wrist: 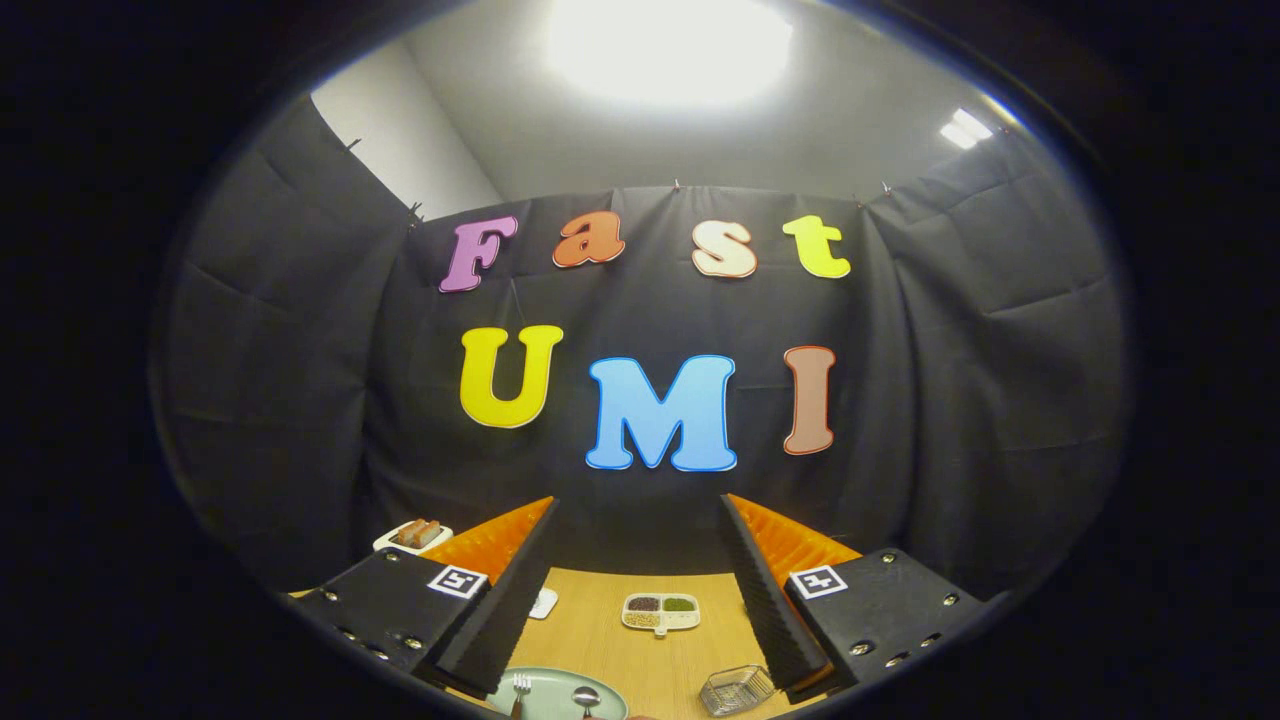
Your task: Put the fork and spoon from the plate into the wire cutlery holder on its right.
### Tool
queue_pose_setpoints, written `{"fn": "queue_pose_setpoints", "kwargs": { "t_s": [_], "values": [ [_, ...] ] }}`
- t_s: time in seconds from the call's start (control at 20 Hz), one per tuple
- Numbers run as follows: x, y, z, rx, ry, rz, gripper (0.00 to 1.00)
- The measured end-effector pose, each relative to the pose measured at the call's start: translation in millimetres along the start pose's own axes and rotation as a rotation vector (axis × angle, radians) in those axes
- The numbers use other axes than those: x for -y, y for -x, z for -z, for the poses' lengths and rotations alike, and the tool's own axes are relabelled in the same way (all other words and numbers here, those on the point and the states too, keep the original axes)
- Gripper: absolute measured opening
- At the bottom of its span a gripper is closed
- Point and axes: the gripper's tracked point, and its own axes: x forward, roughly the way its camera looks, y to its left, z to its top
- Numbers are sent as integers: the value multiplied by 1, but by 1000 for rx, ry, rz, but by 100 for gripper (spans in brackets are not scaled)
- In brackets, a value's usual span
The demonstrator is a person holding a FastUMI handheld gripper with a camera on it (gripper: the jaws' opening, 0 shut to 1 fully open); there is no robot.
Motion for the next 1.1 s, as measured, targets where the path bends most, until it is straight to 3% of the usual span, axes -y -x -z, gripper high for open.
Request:
{"fn": "queue_pose_setpoints", "kwargs": {
  "t_s": [0.3,0.8,1.1],
  "values": [
    [9,9,9,-12,36,14,94],
    [-30,12,94,-271,73,-174,94],
    [-59,22,179,-547,126,-305,95]
  ]
}}
